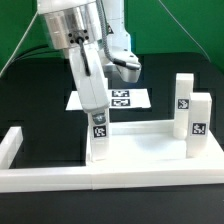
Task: Assemble desk
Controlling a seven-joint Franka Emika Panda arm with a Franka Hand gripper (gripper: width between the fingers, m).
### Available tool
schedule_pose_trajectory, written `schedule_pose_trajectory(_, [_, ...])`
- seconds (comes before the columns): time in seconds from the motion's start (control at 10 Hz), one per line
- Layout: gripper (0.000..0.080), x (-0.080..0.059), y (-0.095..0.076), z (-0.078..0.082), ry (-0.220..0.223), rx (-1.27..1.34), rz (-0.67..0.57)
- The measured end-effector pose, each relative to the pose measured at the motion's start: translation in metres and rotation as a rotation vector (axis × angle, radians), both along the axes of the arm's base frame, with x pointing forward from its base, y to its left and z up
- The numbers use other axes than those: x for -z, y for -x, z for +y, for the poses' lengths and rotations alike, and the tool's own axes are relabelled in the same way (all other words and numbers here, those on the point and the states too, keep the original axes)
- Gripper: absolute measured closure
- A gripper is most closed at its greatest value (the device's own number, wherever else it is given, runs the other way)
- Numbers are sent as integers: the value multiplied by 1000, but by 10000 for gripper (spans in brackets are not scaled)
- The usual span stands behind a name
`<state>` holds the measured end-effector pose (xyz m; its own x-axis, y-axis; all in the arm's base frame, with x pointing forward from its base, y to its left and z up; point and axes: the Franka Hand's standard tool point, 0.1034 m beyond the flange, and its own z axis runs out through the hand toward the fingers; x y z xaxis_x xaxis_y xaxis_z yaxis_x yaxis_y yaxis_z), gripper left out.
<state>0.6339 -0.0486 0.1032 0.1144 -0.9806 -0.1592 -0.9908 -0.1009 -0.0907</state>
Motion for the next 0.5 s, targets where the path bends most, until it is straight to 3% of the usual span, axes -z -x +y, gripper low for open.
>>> schedule_pose_trajectory(0.1, [324,-1,-1,-2,31,-232,-34])
schedule_pose_trajectory(0.2, [211,-1,1,-1,36,-455,-60])
schedule_pose_trajectory(0.5, [153,0,4,0,42,-700,-88])
